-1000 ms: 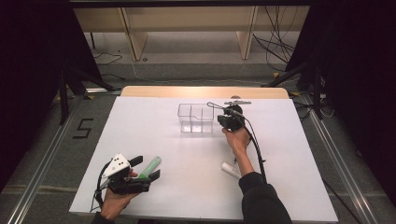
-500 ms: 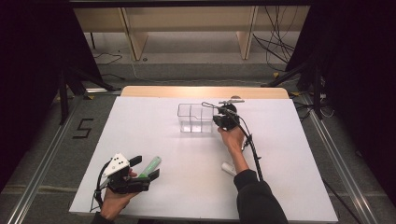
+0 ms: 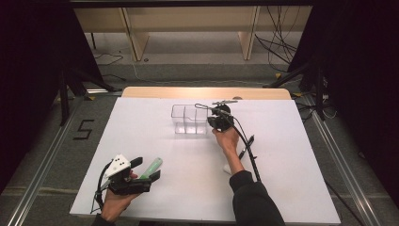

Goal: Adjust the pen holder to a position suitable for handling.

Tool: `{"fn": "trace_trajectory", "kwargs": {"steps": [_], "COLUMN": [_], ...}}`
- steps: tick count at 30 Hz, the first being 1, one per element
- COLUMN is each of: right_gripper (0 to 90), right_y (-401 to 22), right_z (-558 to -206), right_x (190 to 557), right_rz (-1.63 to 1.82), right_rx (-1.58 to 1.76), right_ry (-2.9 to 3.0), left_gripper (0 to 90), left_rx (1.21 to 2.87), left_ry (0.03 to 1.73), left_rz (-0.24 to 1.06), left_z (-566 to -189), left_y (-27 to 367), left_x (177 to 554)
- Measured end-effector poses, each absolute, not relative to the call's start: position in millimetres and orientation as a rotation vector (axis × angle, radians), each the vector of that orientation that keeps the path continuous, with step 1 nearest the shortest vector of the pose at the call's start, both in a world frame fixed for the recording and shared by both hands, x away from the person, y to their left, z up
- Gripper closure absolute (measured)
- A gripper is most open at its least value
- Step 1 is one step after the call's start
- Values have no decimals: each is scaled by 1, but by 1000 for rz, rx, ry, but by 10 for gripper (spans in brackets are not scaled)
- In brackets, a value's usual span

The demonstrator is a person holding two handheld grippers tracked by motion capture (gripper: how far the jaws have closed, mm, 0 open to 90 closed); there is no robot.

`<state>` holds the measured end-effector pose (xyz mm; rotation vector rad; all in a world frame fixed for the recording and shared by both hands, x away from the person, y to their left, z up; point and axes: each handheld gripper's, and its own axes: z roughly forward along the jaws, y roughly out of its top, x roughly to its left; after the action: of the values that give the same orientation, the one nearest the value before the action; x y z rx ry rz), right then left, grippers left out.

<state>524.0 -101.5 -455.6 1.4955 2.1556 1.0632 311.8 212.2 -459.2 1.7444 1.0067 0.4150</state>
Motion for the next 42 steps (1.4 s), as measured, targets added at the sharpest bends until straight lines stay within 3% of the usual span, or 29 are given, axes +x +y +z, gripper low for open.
{"fn": "trace_trajectory", "kwargs": {"steps": [10,19,37,42], "right_gripper": [897,835,462,408], "right_y": [-94,-109,-162,-173], "right_z": [-455,-444,-412,-411], "right_x": [525,521,485,476], "right_rz": [1053,1008,1067,1100], "right_rx": [1478,1445,1392,1401], "right_ry": [2176,2169,2187,2161], "left_gripper": [102,102,102,102], "left_rx": [1735,1736,1740,1742], "left_ry": [1038,1042,1043,1041], "left_rz": [417,417,418,409], "left_z": [-460,-460,-461,-462], "left_y": [216,216,215,214], "left_x": [314,314,314,315]}}
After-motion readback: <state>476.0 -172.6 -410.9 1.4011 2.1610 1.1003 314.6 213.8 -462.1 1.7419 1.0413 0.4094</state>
